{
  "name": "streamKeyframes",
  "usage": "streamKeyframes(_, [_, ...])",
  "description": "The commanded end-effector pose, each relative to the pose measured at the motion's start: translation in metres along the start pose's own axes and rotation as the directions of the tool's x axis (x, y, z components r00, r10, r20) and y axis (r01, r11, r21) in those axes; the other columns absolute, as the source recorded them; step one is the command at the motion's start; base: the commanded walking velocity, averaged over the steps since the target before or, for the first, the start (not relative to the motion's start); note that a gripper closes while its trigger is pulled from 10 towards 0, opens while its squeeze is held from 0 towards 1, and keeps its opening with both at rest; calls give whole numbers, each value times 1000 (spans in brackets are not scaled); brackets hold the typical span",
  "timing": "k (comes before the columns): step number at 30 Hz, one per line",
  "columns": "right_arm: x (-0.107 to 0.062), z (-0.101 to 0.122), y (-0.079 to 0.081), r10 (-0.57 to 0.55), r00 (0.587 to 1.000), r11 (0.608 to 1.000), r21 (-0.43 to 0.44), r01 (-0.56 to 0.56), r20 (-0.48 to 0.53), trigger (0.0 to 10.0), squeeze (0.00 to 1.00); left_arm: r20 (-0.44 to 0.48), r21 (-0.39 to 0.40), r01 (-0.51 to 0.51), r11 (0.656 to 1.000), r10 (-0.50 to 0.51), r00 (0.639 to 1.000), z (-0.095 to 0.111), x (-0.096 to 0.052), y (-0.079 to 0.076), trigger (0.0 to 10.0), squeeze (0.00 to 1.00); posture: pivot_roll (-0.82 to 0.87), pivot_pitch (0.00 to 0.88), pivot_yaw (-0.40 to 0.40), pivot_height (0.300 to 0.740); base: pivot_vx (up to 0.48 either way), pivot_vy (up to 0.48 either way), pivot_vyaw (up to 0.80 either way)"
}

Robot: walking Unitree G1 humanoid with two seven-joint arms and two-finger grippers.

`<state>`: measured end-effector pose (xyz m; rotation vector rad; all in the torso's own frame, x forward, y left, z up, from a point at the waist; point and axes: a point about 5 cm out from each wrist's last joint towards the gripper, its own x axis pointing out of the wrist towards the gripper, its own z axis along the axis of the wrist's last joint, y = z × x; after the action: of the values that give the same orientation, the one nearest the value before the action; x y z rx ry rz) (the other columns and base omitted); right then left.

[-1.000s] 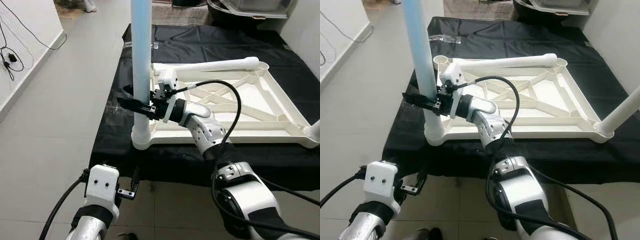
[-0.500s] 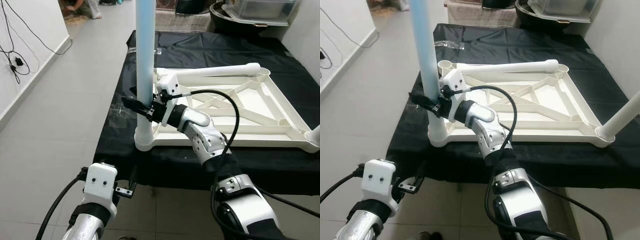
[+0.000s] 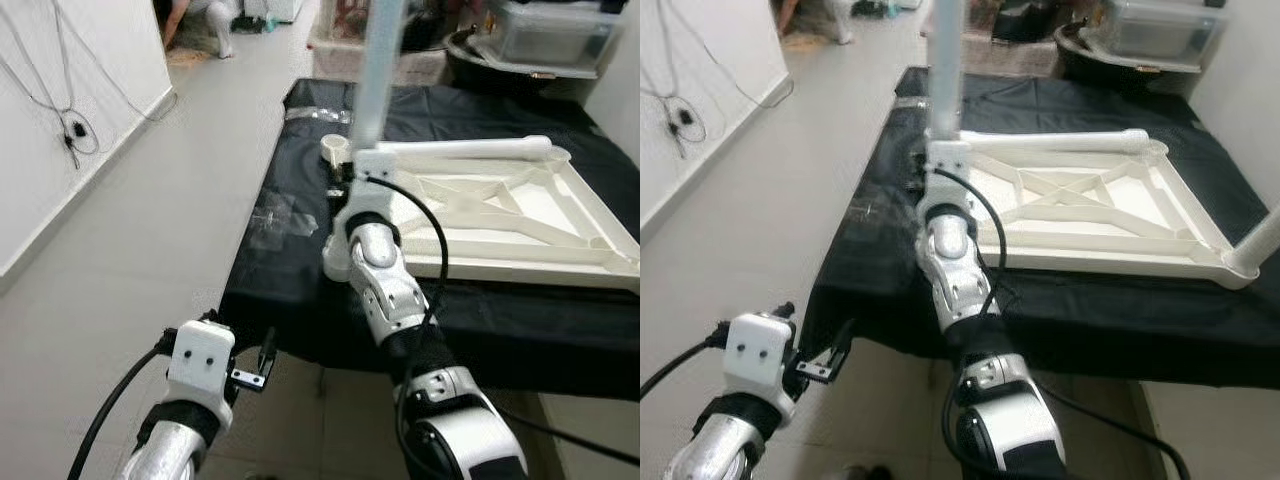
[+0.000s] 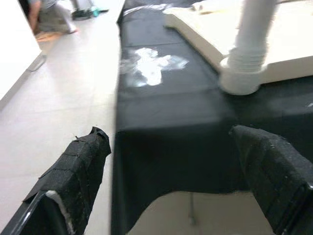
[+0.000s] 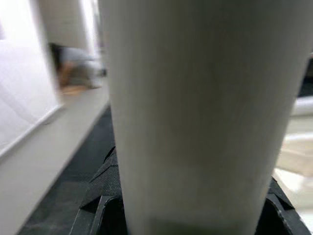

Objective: Building children table

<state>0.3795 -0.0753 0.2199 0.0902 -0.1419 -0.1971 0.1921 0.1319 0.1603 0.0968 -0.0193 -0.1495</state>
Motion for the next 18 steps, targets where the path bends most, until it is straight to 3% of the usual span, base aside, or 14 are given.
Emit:
streamKeyframes(1, [-14, -37, 4, -64, 982, 997, 25, 70, -176, 0, 0, -30, 10, 1, 1000, -1, 1000, -6, 0, 1, 10000, 0, 113, 151, -31, 740, 0, 0, 0])
streamKeyframes(3, [-19, -35, 26, -106, 971, 991, 63, 122, -213, 0, 0, -27, 14, 3, 1000, -3, 1000, -7, 2, 2, 10000, 0, 116, 134, -25, 740, 0, 0, 0])
streamKeyframes(9, [-19, -32, 36, -80, 976, 993, 71, 96, -202, 0, 0, -21, 15, 9, 1000, -8, 1000, -6, 4, 3, 10000, 0, 113, 128, -23, 740, 0, 0, 0])
streamKeyframes(10, [-18, -29, 39, -48, 981, 996, 63, 61, -188, 5059, 0, -19, 15, 11, 1000, -11, 1000, -6, 5, 2, 10000, 0, 110, 127, -21, 740, 0, 0, 0])
streamKeyframes(11, [-18, -29, 39, -48, 981, 996, 63, 61, -188, 5059, 0, -19, 15, 11, 1000, -11, 1000, -6, 5, 2, 10000, 0, 110, 127, -21, 740, 0, 0, 0])
streamKeyframes(12, [-17, -25, 41, -24, 987, 999, 44, 32, -162, 10000, 0, -17, 15, 13, 1000, -13, 1000, -5, 6, 1, 10000, 0, 105, 123, -18, 740, 0, 0, 0])
streamKeyframes(18, [-13, -19, 44, -15, 990, 999, 34, 20, -142, 10000, 0, -11, 7, 20, 1000, -20, 1000, -5, 7, -1, 10000, 0, 97, 123, -19, 740, 0, 0, 0])
